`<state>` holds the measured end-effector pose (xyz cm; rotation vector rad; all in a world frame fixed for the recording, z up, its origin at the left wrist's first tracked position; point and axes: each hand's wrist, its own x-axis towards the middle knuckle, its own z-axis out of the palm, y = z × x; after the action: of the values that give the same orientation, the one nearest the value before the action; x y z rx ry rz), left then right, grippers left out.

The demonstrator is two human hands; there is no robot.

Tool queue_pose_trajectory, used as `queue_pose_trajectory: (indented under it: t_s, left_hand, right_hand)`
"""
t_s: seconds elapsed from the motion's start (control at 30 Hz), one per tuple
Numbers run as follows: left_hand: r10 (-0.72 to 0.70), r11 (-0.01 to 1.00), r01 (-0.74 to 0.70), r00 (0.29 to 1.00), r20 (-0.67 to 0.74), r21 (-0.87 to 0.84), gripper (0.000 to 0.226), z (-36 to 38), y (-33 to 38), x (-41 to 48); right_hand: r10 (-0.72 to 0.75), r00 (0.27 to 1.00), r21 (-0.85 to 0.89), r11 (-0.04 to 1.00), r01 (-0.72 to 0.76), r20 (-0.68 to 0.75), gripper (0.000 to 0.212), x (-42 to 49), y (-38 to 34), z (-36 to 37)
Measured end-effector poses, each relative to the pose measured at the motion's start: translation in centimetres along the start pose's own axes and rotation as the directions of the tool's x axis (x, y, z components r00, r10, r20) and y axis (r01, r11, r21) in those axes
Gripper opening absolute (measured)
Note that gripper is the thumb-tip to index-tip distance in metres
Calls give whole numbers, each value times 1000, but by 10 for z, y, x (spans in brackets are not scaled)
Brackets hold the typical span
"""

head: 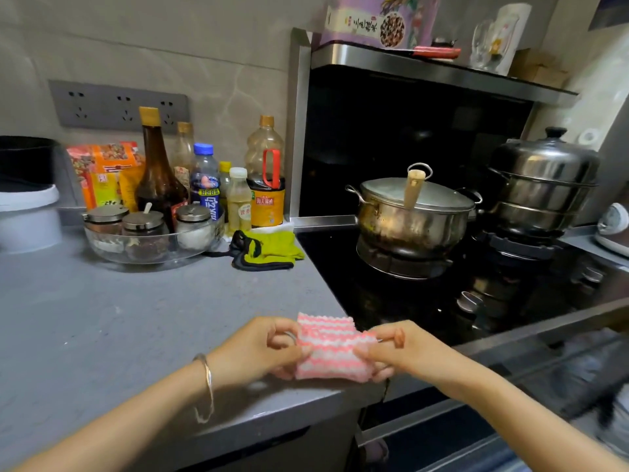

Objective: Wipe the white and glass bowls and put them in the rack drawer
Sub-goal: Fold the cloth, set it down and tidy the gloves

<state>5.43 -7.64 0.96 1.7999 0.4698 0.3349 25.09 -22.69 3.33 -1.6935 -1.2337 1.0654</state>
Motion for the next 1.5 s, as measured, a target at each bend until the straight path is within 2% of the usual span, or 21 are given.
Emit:
queue_pose_trajectory:
  t_s: [0.1,0.17,0.27,0.37,0.43,0.5,0.53,0.6,0.67,0.73,0.8,0.9,1.03,1.1,1.13,1.2,1.27,1.33,1.4,1.5]
  left_hand:
    - [-85,994,82,996,-37,-66,12,3,-6,11]
    - [-98,995,92,984,-148,-49,13,4,-5,25]
    - [9,976,58,951,-310,208,8,-3,-3,48]
    - [75,916,67,940,-332,395,4,-8,-8,66]
    - [78,883,94,937,-340,460,5,-10,-12,71]
    - [108,880,76,929,-355,468,13,-11,-14,70]
    - [152,865,42,928,-341,500,18,-12,-13,65]
    - [230,794,-58,950,-211,605,23,-14,-11,52]
    - [215,727,-159,977,-2,668,34,-14,-8,36]
    - [166,646,-200,979,119,737,57,-13,-10,23]
    - [169,553,-200,978,126,809,58,-12,-15,19]
    - [296,482,-218,952,77,848,42,-9,-21,18]
    - [359,355,-265,924,131,897,56,-6,-22,16]
    - [420,322,-269,900,117,908,50,-4,-19,13]
    - [423,364,-249,903,78,898,47,-4,-17,12]
    - [329,538,-159,944,-33,828,38,-6,-11,12]
    - [229,729,-100,968,-104,678,22,-7,-6,22]
    - [160,847,-39,970,-184,530,15,-7,-3,37]
    - [107,873,33,961,-257,487,16,-7,-3,53]
    - [62,805,136,949,-310,577,16,-9,-8,69]
  right_hand:
    - [9,998,-14,1000,-10,-58,24,13,9,-1]
    - [-16,989,-44,999,9,-147,26,29,12,-5]
    - [-73,969,-150,988,38,-236,17,51,12,-9]
    - [-99,957,-218,975,39,-271,14,68,13,-13]
    - [-107,947,-266,964,24,-303,16,74,17,-14]
    - [-161,907,-405,914,-11,-388,24,72,21,-14]
    - [-221,884,-470,883,1,-413,25,67,21,-13]
    - [-332,871,-506,855,115,-363,18,53,25,-10]
    - [-368,897,-493,844,213,-243,13,39,30,-5]
    - [-359,922,-499,831,245,-145,19,29,38,-2]
    - [-370,921,-534,806,255,-119,31,25,44,-1]
    - [-424,897,-627,735,259,-127,44,22,45,3]
    - [-495,859,-691,667,278,-133,42,21,48,4]
    - [-510,846,-665,687,293,-154,35,20,49,5]
    - [-488,854,-608,737,294,-179,28,20,48,5]
    - [-405,890,-454,846,278,-209,14,22,43,3]
    - [-353,909,-373,892,255,-223,12,29,34,-2]
    - [-308,916,-315,923,222,-257,16,41,27,-7]
    - [-266,918,-296,939,177,-295,18,56,23,-11]
    - [-190,936,-321,943,90,-297,16,74,21,-16]
